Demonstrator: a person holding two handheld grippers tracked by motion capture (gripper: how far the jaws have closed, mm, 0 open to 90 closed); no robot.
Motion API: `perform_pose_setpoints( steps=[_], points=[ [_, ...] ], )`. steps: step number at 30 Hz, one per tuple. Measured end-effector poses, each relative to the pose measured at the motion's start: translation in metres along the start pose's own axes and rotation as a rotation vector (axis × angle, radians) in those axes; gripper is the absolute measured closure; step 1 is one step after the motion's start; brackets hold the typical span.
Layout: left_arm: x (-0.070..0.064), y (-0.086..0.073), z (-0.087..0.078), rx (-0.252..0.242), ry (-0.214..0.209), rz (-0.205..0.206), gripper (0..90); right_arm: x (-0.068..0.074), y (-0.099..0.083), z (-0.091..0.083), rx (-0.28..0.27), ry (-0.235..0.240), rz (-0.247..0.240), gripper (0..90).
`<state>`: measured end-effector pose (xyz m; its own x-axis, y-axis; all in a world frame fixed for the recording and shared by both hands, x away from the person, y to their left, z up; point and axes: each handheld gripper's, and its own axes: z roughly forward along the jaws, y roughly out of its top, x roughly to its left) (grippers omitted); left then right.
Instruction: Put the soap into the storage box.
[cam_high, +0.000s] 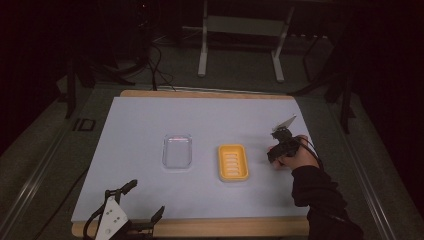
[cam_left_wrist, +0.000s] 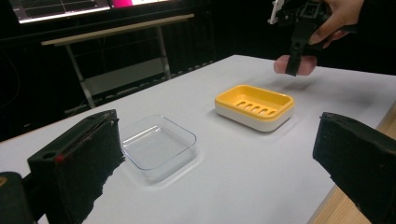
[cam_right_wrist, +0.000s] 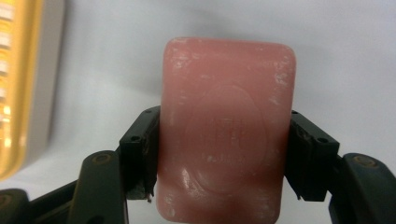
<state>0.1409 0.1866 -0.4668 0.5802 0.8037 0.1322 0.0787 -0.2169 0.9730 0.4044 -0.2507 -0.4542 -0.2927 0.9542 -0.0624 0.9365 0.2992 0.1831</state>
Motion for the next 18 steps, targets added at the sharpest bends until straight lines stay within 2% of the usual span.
perform_pose_setpoints(
  steps=[8, 13, 18],
  points=[
    [-0.001, 0.0, -0.001, 0.0, 0.005, -0.001, 1.8, 0.013, 0.012, -0.016, 0.013, -0.025, 0.036, 36.9],
    [-0.001, 0.0, -0.001, -0.001, 0.004, -0.001, 1.8, 0.021, 0.018, -0.02, 0.034, -0.037, 0.054, 36.9],
    [-0.001, 0.0, -0.001, -0.005, 0.003, -0.003, 1.8, 0.031, 0.024, -0.028, 0.029, -0.032, 0.079, 37.0]
  ],
)
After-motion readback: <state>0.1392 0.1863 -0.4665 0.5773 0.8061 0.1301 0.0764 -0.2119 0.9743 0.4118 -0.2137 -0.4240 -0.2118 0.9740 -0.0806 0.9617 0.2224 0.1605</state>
